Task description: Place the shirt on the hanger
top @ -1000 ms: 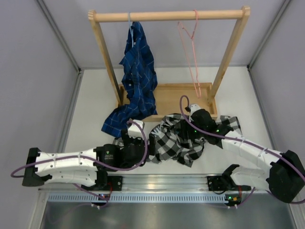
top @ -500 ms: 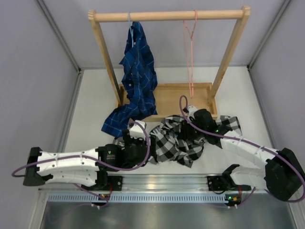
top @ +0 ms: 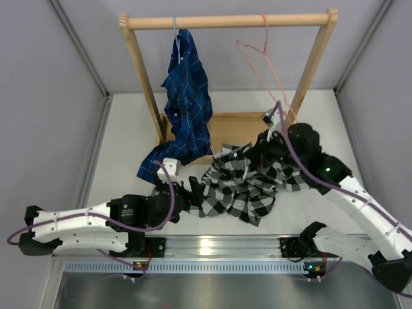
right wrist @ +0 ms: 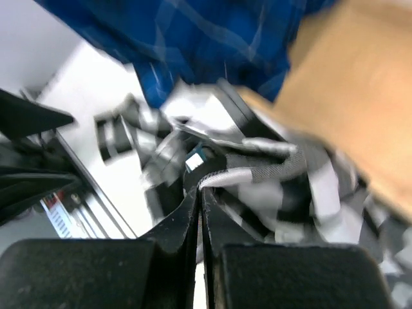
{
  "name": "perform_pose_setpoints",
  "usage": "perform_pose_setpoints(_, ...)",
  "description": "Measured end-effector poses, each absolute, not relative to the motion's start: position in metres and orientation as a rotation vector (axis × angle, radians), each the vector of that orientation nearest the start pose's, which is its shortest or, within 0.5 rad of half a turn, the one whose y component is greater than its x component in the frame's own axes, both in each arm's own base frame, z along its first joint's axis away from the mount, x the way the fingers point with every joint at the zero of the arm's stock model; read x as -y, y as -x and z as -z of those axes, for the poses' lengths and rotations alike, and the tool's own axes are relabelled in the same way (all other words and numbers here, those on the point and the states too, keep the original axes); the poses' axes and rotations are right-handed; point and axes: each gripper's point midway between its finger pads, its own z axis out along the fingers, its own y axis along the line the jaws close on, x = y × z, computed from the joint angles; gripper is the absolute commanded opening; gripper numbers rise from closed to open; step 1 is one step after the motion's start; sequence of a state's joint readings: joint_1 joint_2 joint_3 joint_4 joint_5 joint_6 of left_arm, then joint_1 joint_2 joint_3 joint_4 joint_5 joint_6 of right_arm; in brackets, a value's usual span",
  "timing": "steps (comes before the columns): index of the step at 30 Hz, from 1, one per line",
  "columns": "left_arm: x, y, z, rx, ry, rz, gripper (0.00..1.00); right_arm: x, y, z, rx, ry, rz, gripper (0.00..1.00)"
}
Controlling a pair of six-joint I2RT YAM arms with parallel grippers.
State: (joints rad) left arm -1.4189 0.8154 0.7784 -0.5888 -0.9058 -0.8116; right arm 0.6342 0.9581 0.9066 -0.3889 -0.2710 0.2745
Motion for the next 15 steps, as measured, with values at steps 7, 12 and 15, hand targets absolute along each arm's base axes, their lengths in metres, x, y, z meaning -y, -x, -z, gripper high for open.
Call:
perform_pose_setpoints(7, 0.207, -0.159, -0.273, -1.841, -0.088, 0.559, 0.98, -0.22, -0.209, -0.455, -1.65, 0.61, -0.816, 0.0)
perform_pose_setpoints(12, 0.232, -0.161, -0.356, -1.686, -0.196, 0.644, 0.98, -0.211, -0.172, -0.559, -1.403, 0.687, -0.869, 0.0)
perform_pose_setpoints(15, 0.258, -0.156, -0.397, -1.582, -0.302, 0.711, 0.98, -0.205, -0.155, -0.531, -1.443, 0.722, -0.889, 0.0)
